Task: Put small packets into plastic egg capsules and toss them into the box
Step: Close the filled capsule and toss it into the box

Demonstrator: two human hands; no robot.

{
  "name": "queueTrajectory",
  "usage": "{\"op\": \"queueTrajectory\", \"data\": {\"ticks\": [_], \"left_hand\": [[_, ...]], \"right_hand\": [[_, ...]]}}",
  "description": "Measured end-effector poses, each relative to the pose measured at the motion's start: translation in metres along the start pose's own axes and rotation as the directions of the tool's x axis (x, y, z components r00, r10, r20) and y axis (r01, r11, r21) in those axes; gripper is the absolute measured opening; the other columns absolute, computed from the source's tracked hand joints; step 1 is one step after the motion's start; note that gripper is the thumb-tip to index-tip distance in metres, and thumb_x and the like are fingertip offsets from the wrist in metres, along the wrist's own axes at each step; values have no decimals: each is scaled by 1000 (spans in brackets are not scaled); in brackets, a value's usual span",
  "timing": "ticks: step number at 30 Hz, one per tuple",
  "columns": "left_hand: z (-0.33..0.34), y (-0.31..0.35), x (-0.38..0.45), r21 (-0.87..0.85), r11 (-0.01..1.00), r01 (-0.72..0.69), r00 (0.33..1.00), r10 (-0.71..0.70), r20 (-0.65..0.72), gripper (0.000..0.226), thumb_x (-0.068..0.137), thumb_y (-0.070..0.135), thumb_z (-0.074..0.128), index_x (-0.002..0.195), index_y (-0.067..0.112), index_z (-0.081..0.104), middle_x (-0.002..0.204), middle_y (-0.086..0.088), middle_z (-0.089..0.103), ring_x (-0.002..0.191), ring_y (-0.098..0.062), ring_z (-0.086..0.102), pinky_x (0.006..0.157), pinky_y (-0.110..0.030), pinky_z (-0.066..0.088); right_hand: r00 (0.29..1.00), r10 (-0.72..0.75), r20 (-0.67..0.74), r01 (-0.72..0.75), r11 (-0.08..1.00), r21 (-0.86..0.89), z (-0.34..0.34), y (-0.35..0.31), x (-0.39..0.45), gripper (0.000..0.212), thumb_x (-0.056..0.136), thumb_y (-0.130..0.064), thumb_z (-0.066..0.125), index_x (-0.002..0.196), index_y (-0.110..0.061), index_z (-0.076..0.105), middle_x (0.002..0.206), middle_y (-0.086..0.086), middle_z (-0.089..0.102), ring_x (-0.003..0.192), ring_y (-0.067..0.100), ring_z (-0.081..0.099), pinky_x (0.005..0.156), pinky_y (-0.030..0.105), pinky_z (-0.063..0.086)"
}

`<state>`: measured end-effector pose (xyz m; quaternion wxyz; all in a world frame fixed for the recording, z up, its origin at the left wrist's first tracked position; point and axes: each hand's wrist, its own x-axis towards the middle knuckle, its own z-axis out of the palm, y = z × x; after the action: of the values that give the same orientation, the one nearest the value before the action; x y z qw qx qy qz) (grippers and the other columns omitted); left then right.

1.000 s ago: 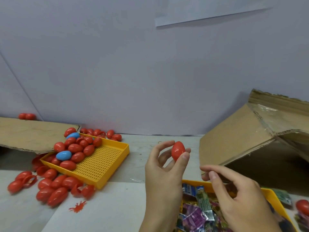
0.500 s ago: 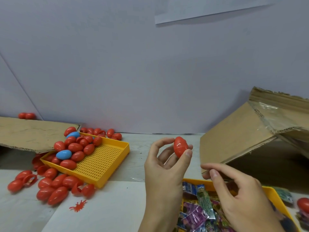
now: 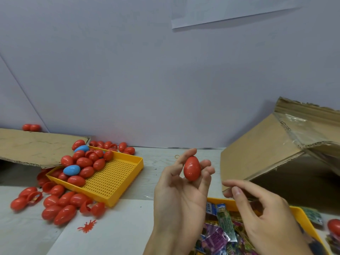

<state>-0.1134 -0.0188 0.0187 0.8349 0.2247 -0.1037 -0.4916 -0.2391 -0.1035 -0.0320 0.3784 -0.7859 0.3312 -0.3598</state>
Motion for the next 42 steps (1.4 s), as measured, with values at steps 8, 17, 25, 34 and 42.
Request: {"op": "queueTrajectory", "data": {"ticks": [8,17,25,34,42], "left_hand": [[1,3,-3,-126,989,82,997,-80,22,33,85,18,52,106,-3,65,78,-23,60,55,-24,58,52,-27,55],[-4,4,0,-187,978,96,995,-89,49,33,91,20,45,109,-3,60,77,-21,60,53,-25,58,50,-27,53],[-13,1,11,340,934,-107,979,158,-127,28,77,2,68,105,6,65,82,-10,67,65,-21,66,59,-23,55],[-26,-6,13,907,390,-159,917,400,-11,24,89,12,69,101,32,62,97,3,66,77,-11,72,68,-22,60],[-27,-9,14,925,353,-138,919,393,-13,24,90,16,68,100,35,59,100,7,64,79,-7,71,63,-17,57]], "right_hand": [[1000,-9,-9,9,1000,9,0,-6,0,28,76,-49,44,94,-47,66,88,-31,65,88,-10,59,66,21,53],[994,-104,-18,103,992,-73,-1,-14,-2,22,80,-45,44,93,-51,62,90,-31,64,88,-5,61,63,23,56],[964,-219,151,246,950,-192,-7,-17,-5,20,82,-25,70,85,-44,66,79,-29,64,94,-13,56,71,0,43],[803,-80,591,319,895,-312,0,-13,1,16,81,-58,64,95,-52,64,96,-31,48,101,-14,38,83,11,34],[760,-118,639,352,901,-253,4,-2,2,23,88,-54,54,104,-45,68,93,-33,47,101,-12,38,85,8,31]]}}
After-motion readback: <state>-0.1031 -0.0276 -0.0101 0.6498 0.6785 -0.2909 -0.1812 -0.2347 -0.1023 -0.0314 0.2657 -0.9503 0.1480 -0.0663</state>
